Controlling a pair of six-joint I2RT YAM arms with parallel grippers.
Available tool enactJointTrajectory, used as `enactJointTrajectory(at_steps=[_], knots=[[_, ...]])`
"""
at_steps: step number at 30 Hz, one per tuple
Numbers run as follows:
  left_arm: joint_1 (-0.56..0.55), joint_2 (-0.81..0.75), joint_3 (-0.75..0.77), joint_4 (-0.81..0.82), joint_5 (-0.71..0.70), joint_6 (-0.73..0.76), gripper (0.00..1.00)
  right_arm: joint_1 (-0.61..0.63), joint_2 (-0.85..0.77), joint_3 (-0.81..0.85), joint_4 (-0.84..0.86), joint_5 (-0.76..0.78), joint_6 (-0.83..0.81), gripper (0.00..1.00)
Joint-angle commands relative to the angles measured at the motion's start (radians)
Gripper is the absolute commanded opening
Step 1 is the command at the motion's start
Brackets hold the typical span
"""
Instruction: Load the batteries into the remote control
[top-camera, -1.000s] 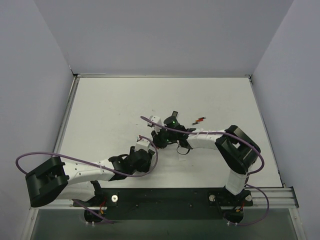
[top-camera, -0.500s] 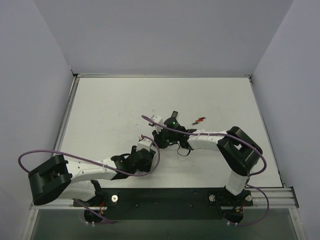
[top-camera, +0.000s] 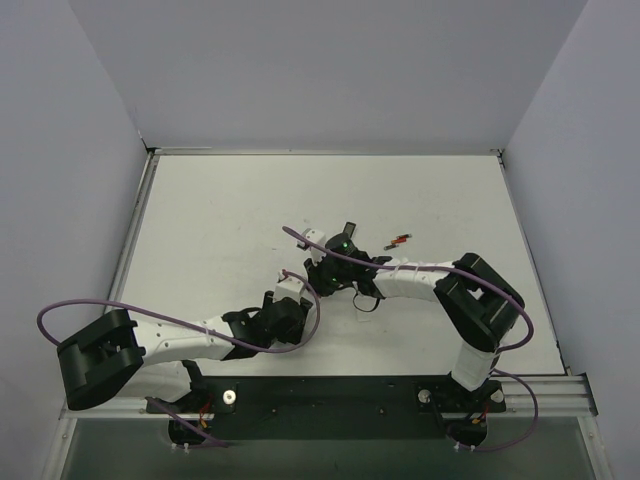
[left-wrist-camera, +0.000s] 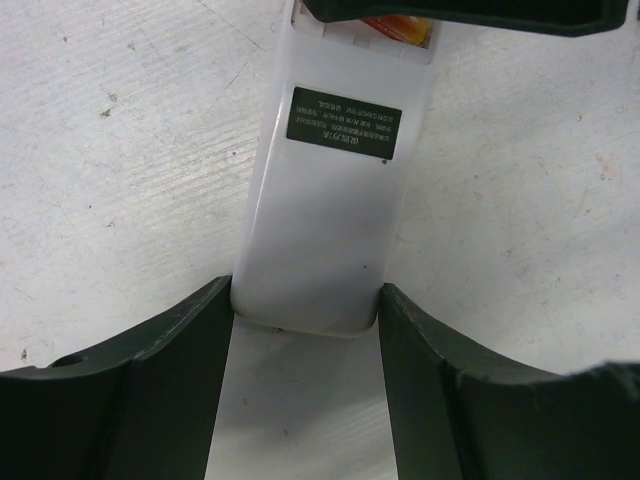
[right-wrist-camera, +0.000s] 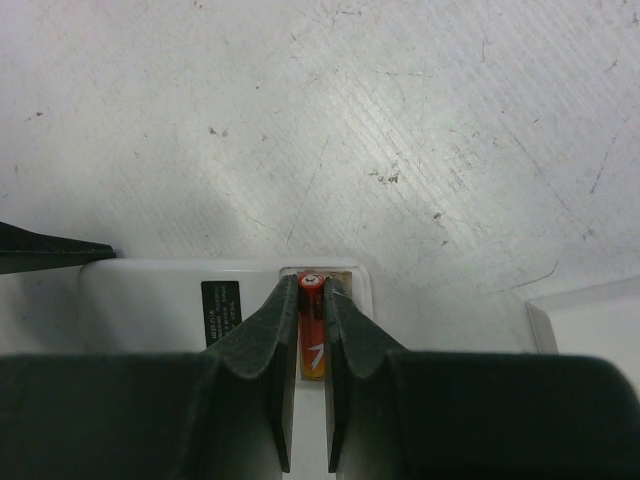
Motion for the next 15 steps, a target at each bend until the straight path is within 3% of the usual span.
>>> enactJointTrajectory(at_steps=[1, 15], knots=[[0.008, 0.022, -0.040, 0.049, 0.045, -0.026, 0.00, 0.034, 0.018, -0.002, -0.039, -0.056, 0.058, 0.00], [0.011, 0.034, -0.050, 0.074, 0.029, -0.050, 0.00, 0.065, 0.059, 0.021, -0.194, 0.004, 0.065, 0.00]])
